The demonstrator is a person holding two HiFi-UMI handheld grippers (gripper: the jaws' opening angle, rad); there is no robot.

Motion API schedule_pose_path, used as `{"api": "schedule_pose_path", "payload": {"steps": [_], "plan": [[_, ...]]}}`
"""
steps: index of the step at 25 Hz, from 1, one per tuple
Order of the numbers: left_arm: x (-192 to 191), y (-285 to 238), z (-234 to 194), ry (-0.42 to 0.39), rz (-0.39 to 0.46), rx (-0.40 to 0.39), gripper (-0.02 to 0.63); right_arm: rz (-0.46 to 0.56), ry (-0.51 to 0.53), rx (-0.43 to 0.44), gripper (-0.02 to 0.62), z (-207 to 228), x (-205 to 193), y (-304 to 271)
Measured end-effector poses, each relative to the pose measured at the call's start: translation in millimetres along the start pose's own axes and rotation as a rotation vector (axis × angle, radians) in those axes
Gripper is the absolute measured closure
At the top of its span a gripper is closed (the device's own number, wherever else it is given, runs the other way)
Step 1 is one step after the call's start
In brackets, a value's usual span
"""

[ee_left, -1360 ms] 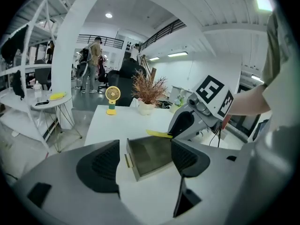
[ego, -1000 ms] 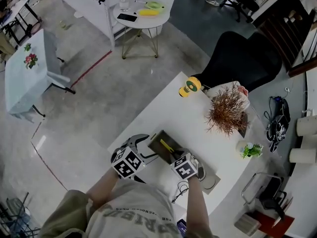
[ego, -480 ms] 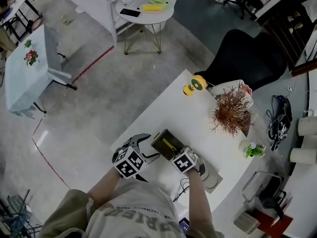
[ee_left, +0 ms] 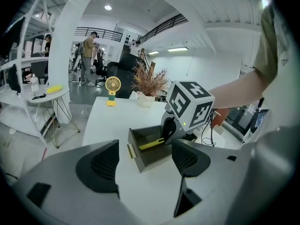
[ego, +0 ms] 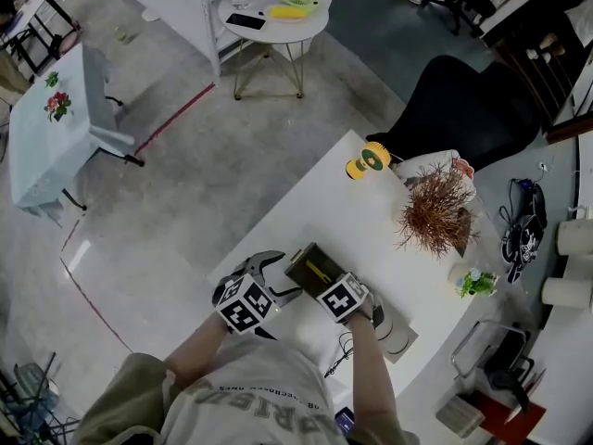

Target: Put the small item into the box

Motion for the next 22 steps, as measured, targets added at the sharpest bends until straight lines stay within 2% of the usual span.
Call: {"api": "schedule_pose_path", "payload": {"steps": [15,22], "plan": [[2.0,-0.9,-5.0,0.0,-0.004,-0.004,0.27,-0.078,-0.004,0.008,0.534,0.5,-4.7,-6.8],[2.8,-2.4,-5.3,0.01,0.001,-0.007,0.27,-0.081,-0.004,0.014,0.534,1.1,-4.2,-6.8]]}}
Point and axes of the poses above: the fingertips, and each gripper's own axes: y backward along the fingers, z to its right, x out of its top, the point moved 1 cm from there along y, backward along the fingers, and after that the axes turned 10 degrees about z, right-handed, at the moved point
